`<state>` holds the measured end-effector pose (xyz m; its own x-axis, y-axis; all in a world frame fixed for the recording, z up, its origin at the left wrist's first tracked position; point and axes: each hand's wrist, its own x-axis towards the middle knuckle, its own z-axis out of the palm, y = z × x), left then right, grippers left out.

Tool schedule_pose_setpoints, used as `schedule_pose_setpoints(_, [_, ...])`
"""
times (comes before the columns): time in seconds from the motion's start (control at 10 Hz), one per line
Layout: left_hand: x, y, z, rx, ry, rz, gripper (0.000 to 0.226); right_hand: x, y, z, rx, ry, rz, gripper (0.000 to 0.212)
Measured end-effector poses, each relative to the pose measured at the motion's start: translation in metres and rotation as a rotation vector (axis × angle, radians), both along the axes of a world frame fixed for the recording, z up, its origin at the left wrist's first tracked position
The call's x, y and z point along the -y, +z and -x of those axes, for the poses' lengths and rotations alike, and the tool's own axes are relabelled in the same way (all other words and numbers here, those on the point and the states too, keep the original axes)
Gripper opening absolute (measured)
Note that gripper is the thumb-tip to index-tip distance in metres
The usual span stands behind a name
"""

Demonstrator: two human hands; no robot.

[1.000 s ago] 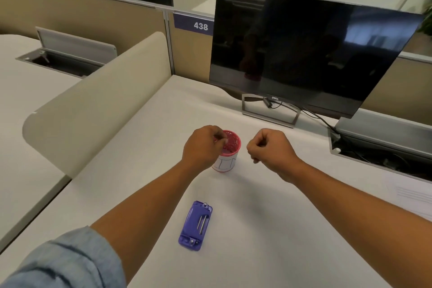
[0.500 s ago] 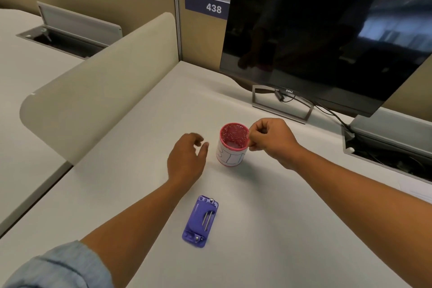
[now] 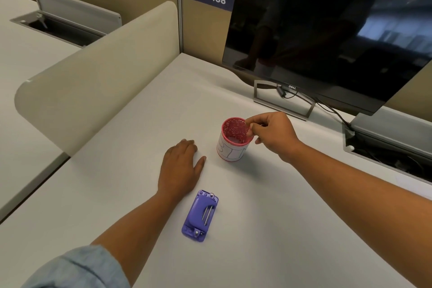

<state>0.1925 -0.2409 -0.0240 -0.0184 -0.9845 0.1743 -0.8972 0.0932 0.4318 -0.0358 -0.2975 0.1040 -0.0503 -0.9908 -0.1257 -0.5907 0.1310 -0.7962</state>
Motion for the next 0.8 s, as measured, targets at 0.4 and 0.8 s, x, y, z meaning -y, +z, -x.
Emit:
schedule_pose_setpoints(0.4, [0.000,0.003,0.003,0.010,0.004,-0.029,0.042,-0.006,0.001,-0.003,-0.071,0.016,0.049,0.012])
schedule_pose_setpoints(0.8, [-0.002,0.010,0.002,-0.010,-0.004,-0.093,0.045,-0.052,-0.004,0.031,-0.018,-0.021,0.028,0.010])
